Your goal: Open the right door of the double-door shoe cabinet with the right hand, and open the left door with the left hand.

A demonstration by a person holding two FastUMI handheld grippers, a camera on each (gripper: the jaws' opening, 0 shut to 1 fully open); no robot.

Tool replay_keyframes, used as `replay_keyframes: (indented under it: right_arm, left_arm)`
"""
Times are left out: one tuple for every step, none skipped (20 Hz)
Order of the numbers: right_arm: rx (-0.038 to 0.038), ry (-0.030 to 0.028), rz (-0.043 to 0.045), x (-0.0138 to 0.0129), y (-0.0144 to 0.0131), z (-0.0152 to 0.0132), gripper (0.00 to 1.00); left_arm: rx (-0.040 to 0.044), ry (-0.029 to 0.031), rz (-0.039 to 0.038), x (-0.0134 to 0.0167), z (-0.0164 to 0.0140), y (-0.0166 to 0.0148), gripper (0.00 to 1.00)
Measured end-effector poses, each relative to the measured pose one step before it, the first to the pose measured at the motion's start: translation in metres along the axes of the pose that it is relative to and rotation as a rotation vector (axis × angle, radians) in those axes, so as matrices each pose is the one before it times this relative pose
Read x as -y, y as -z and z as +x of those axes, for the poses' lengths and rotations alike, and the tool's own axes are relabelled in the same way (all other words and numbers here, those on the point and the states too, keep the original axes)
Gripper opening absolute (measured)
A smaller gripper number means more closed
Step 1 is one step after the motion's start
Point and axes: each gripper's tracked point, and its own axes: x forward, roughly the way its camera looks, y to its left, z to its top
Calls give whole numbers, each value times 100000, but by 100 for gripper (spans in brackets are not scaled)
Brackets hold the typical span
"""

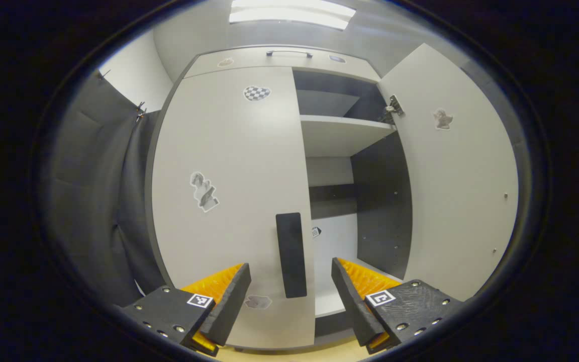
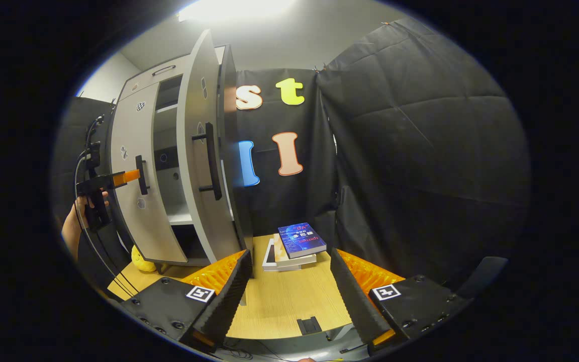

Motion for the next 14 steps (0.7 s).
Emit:
replay_keyframes:
  right_arm:
    - [-382,647,-259,318,222,-85,98]
    - [-590,722,-304,264,244,-52,98]
    - [-633,724,-346,272,253,-60,98]
    - [-465,667,-259,235,146,-89,98]
    - [-435,535,-29,207,-26,-22,98]
    - [-338,219,120,81,147,-5,98]
    - [-191,76,85,14,7,-4,98]
    - [-95,76,-132,87,175,6,98]
    - [-129,233,-318,30,21,57,98]
    - [-134,231,-525,185,86,4,98]
    - [-209,56,-575,52,-41,28,98]
    - [-260,48,-527,-10,150,5,98]
    - [-4,-7,-513,41,21,1,98]
    - [138,94,-372,70,-117,27,98]
  left_arm:
    - [-388,-659,590,-191,692,113,94]
    - [-245,-732,547,-223,754,-35,94]
    - [203,-458,397,-185,718,-105,94]
    - [791,-996,160,-163,237,-6,95]
    - [300,-1024,-366,-144,424,-115,94]
    - [-15,-212,-1160,17,599,-93,94]
    - [-817,123,-1581,142,367,39,95]
    - [-661,250,-1610,116,349,131,94]
    - [-696,-347,-1419,81,370,103,88]
    - [-985,-675,-974,-87,334,311,81]
    - [-1258,-569,-849,-37,298,432,82]
    - [-1478,-293,-935,-50,-5,544,83]
    - [-752,-1012,-1729,-197,300,444,82]
    - [-42,-441,-1868,29,278,178,71]
